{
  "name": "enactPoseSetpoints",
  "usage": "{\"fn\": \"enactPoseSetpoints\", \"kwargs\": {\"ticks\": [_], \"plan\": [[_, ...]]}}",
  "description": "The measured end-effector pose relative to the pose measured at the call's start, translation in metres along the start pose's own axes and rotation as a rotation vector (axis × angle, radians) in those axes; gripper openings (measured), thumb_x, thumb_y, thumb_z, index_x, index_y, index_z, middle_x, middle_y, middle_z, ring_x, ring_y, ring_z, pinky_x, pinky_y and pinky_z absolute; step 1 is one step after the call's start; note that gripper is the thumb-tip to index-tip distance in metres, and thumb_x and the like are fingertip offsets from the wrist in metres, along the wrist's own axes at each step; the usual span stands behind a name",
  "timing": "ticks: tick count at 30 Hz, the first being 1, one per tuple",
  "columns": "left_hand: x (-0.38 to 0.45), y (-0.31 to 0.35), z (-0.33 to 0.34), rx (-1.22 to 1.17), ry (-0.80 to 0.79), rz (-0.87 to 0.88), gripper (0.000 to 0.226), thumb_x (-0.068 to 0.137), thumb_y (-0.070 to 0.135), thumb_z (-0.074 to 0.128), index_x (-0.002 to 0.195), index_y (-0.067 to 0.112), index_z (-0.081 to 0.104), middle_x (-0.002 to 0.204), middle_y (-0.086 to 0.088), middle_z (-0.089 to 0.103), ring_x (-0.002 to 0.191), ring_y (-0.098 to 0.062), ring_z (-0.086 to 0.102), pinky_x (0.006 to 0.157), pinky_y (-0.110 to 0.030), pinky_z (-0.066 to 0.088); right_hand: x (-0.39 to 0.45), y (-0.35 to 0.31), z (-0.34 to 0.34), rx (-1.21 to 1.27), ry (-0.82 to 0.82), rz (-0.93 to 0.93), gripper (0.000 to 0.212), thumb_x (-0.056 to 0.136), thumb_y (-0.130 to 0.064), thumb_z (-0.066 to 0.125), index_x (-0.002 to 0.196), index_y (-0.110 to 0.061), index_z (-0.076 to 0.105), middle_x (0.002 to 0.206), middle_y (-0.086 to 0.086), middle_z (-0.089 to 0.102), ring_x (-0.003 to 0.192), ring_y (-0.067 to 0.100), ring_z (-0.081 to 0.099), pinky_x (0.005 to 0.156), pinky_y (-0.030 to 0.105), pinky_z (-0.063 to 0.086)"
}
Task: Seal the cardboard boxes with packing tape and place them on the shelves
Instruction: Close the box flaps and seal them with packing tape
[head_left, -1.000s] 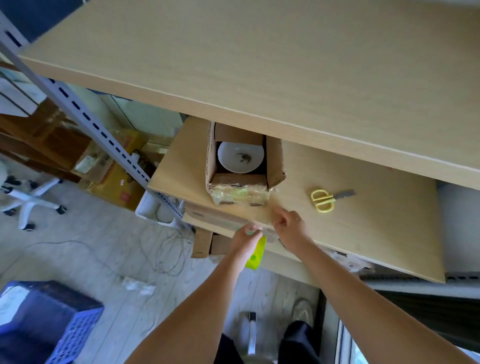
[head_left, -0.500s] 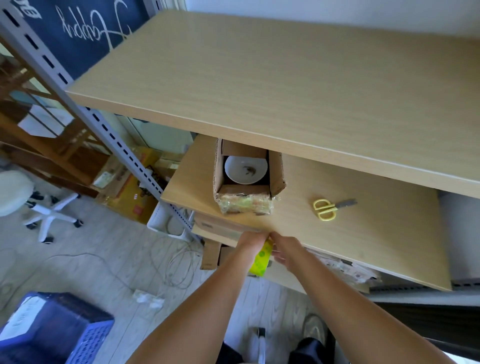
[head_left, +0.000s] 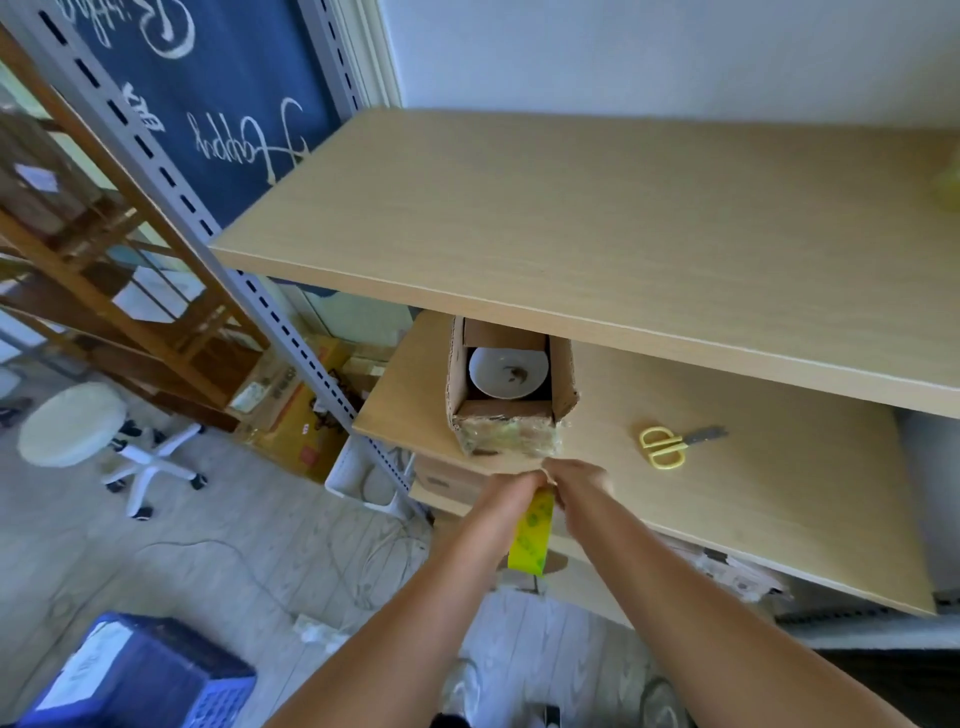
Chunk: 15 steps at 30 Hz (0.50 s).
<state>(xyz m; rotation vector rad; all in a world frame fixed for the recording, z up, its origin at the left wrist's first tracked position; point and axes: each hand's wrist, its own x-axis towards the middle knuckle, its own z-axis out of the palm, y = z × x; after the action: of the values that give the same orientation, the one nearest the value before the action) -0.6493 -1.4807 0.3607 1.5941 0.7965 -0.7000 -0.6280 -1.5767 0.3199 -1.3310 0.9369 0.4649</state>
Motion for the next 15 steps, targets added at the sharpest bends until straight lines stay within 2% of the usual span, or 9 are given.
{"fn": "enactPoseSetpoints", "kwargs": {"ticks": [1, 3, 4, 6, 8, 10, 11, 13, 15], "plan": [[-0.004, 0.0, -0.001, -0.041, -0.01, -0.014, 0.027, 0.07, 0.038, 0.07, 0.082, 0.014, 0.07, 0.074, -0.007, 0.068, 0.064, -0.023, 0.064, 0.059, -0.026, 0.05, -0.005, 0.0, 0.002, 0.026, 0.037, -0.036, 0.009, 0.08, -0.018, 0.079, 0.085, -0.014, 0.073, 0.069, 0.006, 0.066, 0.057, 0.021, 0.058, 0.065, 0.029, 0.05], [-0.012, 0.001, -0.003, -0.123, -0.036, -0.028, 0.035, 0.08, 0.04, 0.073, 0.099, 0.011, 0.071, 0.091, -0.009, 0.072, 0.077, -0.025, 0.07, 0.062, -0.028, 0.056, -0.01, 0.001, 0.007, 0.099, 0.038, -0.087, 0.009, 0.075, -0.019, 0.082, 0.079, -0.017, 0.075, 0.078, 0.005, 0.073, 0.073, 0.026, 0.068, 0.08, 0.036, 0.057], [-0.011, 0.001, -0.003, -0.142, -0.031, -0.034, 0.044, 0.08, 0.046, 0.074, 0.107, 0.011, 0.071, 0.099, -0.01, 0.073, 0.085, -0.026, 0.071, 0.07, -0.031, 0.059, -0.013, 0.002, 0.01, 0.134, 0.028, -0.11, 0.007, 0.076, -0.017, 0.082, 0.076, -0.017, 0.075, 0.082, 0.005, 0.075, 0.08, 0.028, 0.071, 0.085, 0.04, 0.058], [-0.015, 0.002, -0.006, -0.113, -0.023, -0.03, 0.057, 0.076, 0.06, 0.072, 0.111, 0.015, 0.068, 0.107, -0.01, 0.071, 0.098, -0.027, 0.069, 0.085, -0.036, 0.058, -0.025, 0.0, 0.009, 0.197, 0.044, -0.179, 0.005, 0.082, -0.013, 0.078, 0.078, -0.015, 0.074, 0.081, 0.005, 0.074, 0.08, 0.025, 0.07, 0.08, 0.037, 0.058], [-0.015, 0.003, -0.013, -0.141, -0.045, -0.038, 0.057, 0.078, 0.065, 0.066, 0.105, 0.015, 0.067, 0.098, -0.01, 0.072, 0.093, -0.027, 0.07, 0.082, -0.036, 0.058, -0.036, -0.005, 0.005, 0.25, 0.039, -0.248, 0.004, 0.087, -0.013, 0.073, 0.083, -0.011, 0.073, 0.077, 0.007, 0.073, 0.07, 0.02, 0.068, 0.073, 0.031, 0.056], [-0.014, 0.006, -0.028, -0.123, 0.071, -0.004, 0.051, 0.09, 0.056, 0.057, 0.105, 0.008, 0.064, 0.086, -0.008, 0.066, 0.082, -0.026, 0.064, 0.078, -0.038, 0.055, -0.046, -0.009, -0.001, 0.32, -0.011, -0.284, 0.006, 0.089, -0.01, 0.071, 0.083, -0.008, 0.071, 0.074, 0.009, 0.072, 0.063, 0.016, 0.068, 0.074, 0.03, 0.056], [-0.012, 0.009, -0.038, -0.044, 0.203, 0.055, 0.051, 0.093, 0.051, 0.055, 0.112, 0.004, 0.06, 0.09, -0.007, 0.064, 0.083, -0.025, 0.061, 0.078, -0.035, 0.052, -0.05, -0.011, -0.005, 0.339, -0.029, -0.305, 0.007, 0.09, -0.009, 0.07, 0.083, -0.008, 0.071, 0.073, 0.01, 0.072, 0.063, 0.016, 0.068, 0.075, 0.03, 0.057], [-0.008, 0.018, -0.056, 0.16, 0.435, 0.214, 0.059, 0.092, 0.047, 0.058, 0.132, 0.006, 0.049, 0.12, -0.012, 0.059, 0.103, -0.029, 0.06, 0.088, -0.038, 0.051, -0.058, -0.013, -0.01, 0.347, -0.055, -0.343, 0.006, 0.09, -0.008, 0.069, 0.085, -0.007, 0.07, 0.073, 0.01, 0.072, 0.066, 0.017, 0.067, 0.076, 0.03, 0.057], [-0.004, 0.028, -0.067, 0.293, 0.479, 0.341, 0.074, 0.091, 0.046, 0.06, 0.149, 0.01, 0.032, 0.146, -0.015, 0.04, 0.126, -0.035, 0.05, 0.099, -0.044, 0.047, -0.064, -0.015, -0.015, 0.344, -0.083, -0.382, 0.005, 0.092, -0.007, 0.067, 0.09, -0.003, 0.07, 0.073, 0.01, 0.071, 0.065, 0.017, 0.067, 0.075, 0.03, 0.056]]}}
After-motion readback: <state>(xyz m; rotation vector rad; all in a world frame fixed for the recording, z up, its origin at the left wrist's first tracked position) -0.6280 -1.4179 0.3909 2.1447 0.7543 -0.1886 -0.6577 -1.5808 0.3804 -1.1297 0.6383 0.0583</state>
